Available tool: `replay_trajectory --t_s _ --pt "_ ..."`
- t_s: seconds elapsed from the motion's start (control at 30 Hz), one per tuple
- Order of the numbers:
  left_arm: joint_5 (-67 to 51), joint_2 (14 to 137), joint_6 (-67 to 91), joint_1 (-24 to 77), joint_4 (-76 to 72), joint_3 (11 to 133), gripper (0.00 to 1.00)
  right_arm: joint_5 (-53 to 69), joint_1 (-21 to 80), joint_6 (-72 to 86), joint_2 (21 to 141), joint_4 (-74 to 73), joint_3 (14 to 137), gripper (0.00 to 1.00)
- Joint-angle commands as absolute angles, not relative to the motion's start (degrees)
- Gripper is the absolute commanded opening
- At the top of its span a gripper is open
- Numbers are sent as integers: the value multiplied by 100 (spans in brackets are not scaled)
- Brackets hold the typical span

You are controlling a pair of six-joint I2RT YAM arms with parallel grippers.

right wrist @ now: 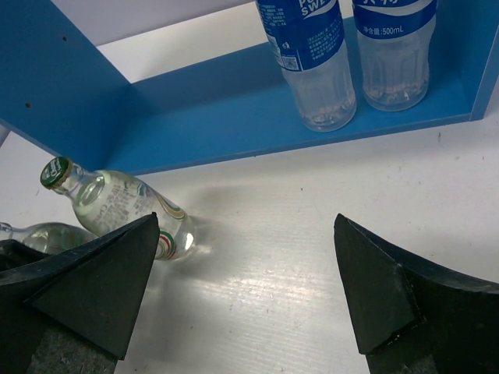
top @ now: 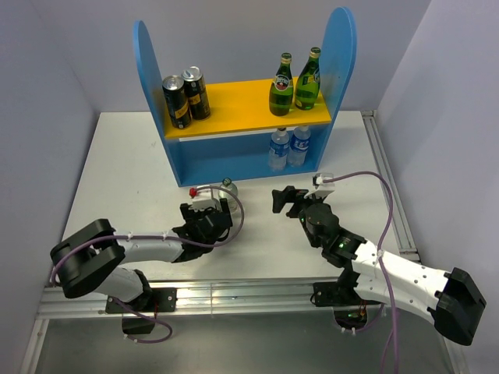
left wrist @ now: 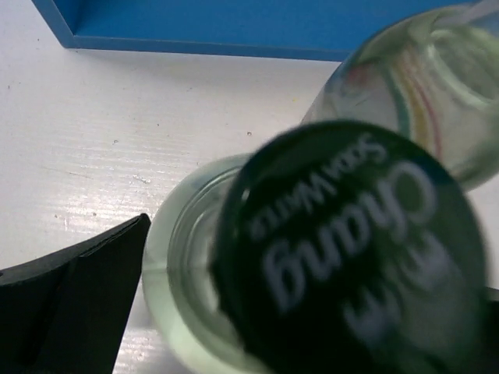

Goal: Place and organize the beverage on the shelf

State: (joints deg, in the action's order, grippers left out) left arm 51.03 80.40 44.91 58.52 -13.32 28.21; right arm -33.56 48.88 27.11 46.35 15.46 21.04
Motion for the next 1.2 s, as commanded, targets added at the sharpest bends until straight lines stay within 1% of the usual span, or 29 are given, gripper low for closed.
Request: replay_trajectory --t_s 0.0,0.07,0.13,0.2,0.23,0.3,0.33,0.4,0.43,0.6,0.67,0.7,0.8,0.87,0.9,1.17 --pt "4887 8288 4088 5669 -2038 2953 99 -3401 4922 2628 4685 1767 2197 100" --pt "4808 8428 4034 5555 -2118 3014 99 -3436 4922 2628 4693 1767 2206 100" --pt "4790 8586 3947 5476 -2214 3120 97 -3445 4913 2628 4685 1767 2197 100" --pt "4781 8744 3868 5414 -2302 3234 89 -3445 4913 2628 4693 1758 2197 100" --pt "4764 8780 3798 5397 -2346 3287 81 -3463 4913 2628 4702 1767 2197 100" --pt "4746 8903 3709 5335 -2478 3357 74 -3472 4922 2628 4702 1758 2206 100" --pt "4755 8947 3622 5326 -2522 3418 67 -3472 4922 2619 4702 1758 2206 100" --pt "4737 9061 3551 5282 -2619 3506 65 -3472 4922 2619 4693 1758 2206 100" --pt "4711 9105 3455 5265 -2654 3603 61 -3480 4913 2619 4693 1758 2197 100" --pt "4580 9412 3208 5089 -2821 3893 56 -3498 4922 2619 4693 1749 2206 100" --pt "4544 9501 3077 5002 -2909 4042 49 -3498 4922 2610 4685 1749 2206 100" --pt "4518 9588 3041 4975 -2927 4078 45 -3498 4913 2610 4676 1749 2206 100" --pt "4526 9589 2988 4861 -2848 4245 26 -3533 4922 2602 4693 1740 2215 100" --pt "4570 9502 2980 4834 -2804 4263 5 -3551 4922 2602 4702 1740 2215 100" --pt "4588 9405 2971 4825 -2812 4254 0 -3551 4913 2593 4711 1740 2215 100" --pt "4720 8948 2734 4703 -2918 4105 0 -3533 4922 2584 4755 1758 2224 100"
